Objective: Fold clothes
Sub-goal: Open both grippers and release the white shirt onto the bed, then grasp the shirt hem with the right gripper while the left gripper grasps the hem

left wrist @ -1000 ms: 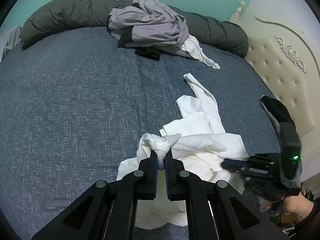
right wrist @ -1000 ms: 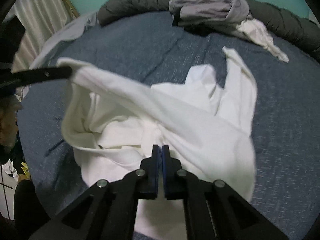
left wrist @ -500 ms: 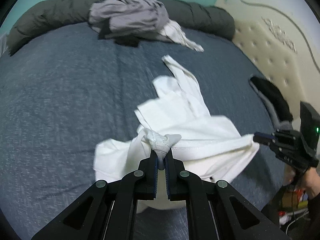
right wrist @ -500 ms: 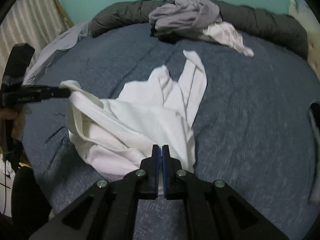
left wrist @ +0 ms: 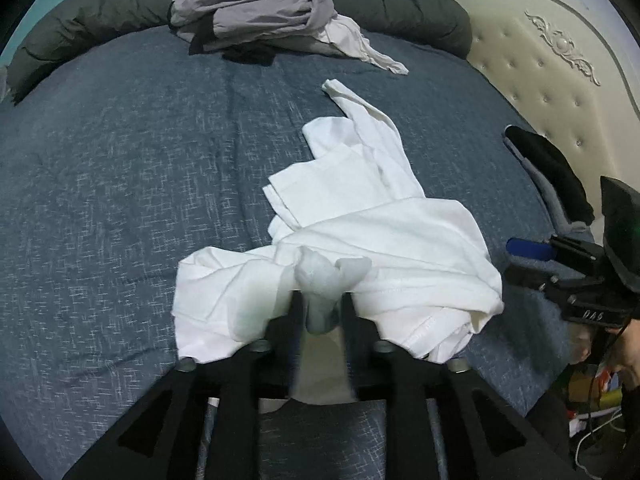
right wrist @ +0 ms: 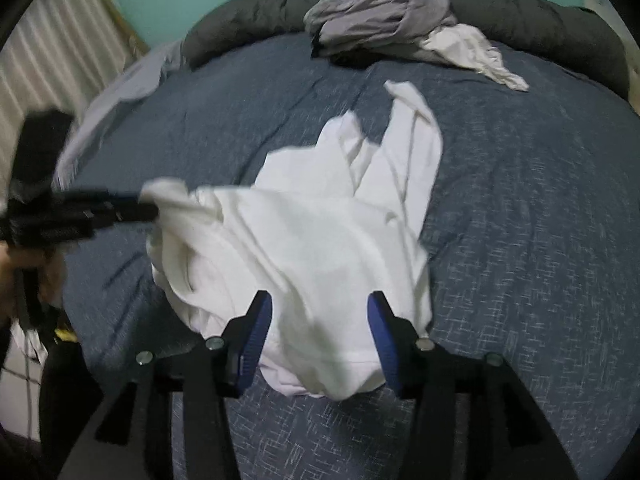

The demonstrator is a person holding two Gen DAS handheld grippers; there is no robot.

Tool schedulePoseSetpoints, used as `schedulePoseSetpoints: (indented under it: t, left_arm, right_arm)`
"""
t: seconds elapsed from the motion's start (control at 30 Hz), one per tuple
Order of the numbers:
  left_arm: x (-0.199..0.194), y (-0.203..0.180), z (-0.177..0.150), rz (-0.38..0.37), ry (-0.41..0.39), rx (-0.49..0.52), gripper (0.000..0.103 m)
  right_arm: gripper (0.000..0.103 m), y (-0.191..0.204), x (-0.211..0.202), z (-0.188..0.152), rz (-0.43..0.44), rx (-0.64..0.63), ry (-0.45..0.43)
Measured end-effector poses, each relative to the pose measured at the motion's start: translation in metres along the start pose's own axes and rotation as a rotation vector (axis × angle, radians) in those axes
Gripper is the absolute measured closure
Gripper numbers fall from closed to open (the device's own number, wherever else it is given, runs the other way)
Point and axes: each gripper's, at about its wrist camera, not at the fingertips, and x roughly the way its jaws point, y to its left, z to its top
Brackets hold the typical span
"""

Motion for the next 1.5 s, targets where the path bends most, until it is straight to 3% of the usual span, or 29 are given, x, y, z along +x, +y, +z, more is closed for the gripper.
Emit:
schedulePoseSetpoints:
  t: [0.07, 0.27, 0.37, 0.53, 0.7, 0.83, 1.0, 1.13, 1.27, 1.3, 1.5]
  left_arm:
    - [-0.001, 0.000, -0.002, 0.008, -0.002, 0.014, 0.059]
    - [-0.002, -0.001, -0.006, 0.031, -0.009, 0.057, 0.059]
    - [-0.003, -0.001, -0.009, 0.043, -0.013, 0.079, 0.059]
    - [0.001, -0.001, -0.010, 0.063, -0.014, 0.103, 0.059]
    - [0.010, 0.001, -0.010, 0.092, -0.014, 0.116, 0.059]
    - [0.010, 0.007, -0.008, 0.106, -0.029, 0.104, 0.059]
    - [0.005, 0.008, -0.003, 0.101, -0.048, 0.102, 0.059]
    - [0.006, 0.002, -0.002, 0.080, -0.044, 0.119, 0.059]
    - [0.010, -0.006, -0.002, 0.066, -0.039, 0.132, 0.059]
    - [0.012, -0.007, -0.002, 0.068, -0.034, 0.136, 0.059]
    - [0.018, -0.005, 0.004, 0.073, -0.039, 0.131, 0.059]
  right_arm:
    - [0.053, 0.005, 0.006, -0.004, 0.000, -0.022, 0.020]
    - [0.053, 0.014, 0.021, -0.019, -0.062, -0.076, 0.068]
    - [0.053, 0.012, 0.014, -0.023, -0.021, -0.039, 0.046]
    - [0.053, 0.021, 0.012, -0.031, -0.036, -0.082, 0.070]
    - [0.053, 0.008, 0.020, -0.036, -0.109, -0.032, 0.079]
    - [0.053, -0.011, 0.013, -0.037, -0.199, 0.054, 0.028]
    - [0.053, -0.015, 0.005, -0.032, -0.120, 0.100, -0.020]
    - [0.053, 0.003, 0.016, -0.033, -0.099, 0.020, 0.029]
    - [0.053, 0.007, 0.025, -0.032, -0.089, 0.026, 0.050]
    - [0.054, 0.006, 0.027, -0.031, -0.089, 0.032, 0.056]
    - [0.091, 0.002, 0.025, -0.034, -0.087, 0.034, 0.057]
